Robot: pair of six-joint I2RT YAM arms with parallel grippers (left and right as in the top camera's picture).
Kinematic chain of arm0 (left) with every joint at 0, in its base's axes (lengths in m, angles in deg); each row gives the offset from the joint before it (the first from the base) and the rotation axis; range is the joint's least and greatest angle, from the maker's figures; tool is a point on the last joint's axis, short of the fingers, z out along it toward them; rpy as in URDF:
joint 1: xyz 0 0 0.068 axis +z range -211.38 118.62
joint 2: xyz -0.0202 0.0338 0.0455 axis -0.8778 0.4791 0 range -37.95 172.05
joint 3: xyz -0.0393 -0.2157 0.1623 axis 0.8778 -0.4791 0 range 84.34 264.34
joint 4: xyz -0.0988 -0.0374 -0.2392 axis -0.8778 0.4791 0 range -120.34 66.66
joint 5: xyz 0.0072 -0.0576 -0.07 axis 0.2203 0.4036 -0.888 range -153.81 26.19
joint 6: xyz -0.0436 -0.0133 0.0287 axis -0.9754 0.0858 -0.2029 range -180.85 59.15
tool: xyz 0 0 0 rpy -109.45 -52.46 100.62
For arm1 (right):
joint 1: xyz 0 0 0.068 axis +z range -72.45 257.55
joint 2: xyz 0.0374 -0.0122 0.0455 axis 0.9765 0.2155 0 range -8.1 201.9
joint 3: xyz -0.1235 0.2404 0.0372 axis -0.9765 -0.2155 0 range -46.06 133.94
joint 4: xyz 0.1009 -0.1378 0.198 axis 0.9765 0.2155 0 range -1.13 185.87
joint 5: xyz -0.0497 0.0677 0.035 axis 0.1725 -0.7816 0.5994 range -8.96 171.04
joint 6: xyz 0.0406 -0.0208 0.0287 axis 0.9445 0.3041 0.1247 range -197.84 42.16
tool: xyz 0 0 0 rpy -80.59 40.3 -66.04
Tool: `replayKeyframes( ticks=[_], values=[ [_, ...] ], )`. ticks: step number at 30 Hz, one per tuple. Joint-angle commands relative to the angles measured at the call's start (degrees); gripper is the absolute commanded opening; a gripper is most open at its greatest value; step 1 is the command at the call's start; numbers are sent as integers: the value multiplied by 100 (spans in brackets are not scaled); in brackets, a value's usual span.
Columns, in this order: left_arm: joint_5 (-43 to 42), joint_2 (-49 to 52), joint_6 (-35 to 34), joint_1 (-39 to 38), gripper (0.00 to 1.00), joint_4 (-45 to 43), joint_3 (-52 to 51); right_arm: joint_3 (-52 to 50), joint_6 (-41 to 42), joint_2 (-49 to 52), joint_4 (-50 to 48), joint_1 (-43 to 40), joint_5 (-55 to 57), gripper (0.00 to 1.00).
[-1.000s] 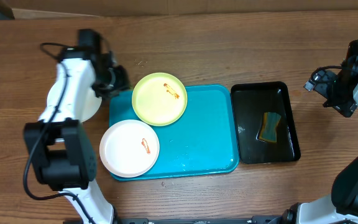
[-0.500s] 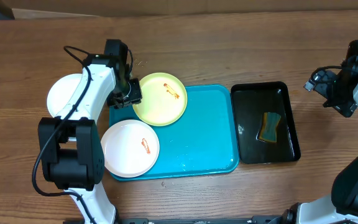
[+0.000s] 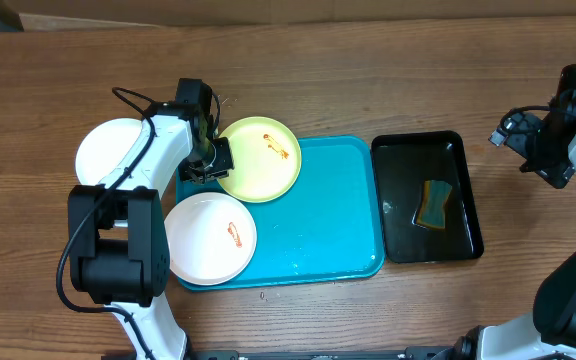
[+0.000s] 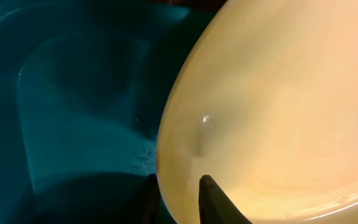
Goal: Clean dirty plates on tray and stack at the side
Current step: 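Move the left gripper to the yellow plate and grip its rim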
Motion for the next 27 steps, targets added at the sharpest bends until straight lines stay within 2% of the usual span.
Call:
replayKeyframes(
  ticks=[1,10,20,27],
  values=[
    [-291,-24,-17,-44,24,-44,-37,39,22,-129,-33,-2,74,100],
    [-286,-24,0,-48,24,-83,-111,39,22,-129,-33,-2,74,100],
    [-289,-24,4,-452,8,-118,-129,39,22,-129,-33,-2,74,100],
    [-286,-24,4,-1099,7,-122,-129,39,22,-129,-33,-2,74,100]
  ],
)
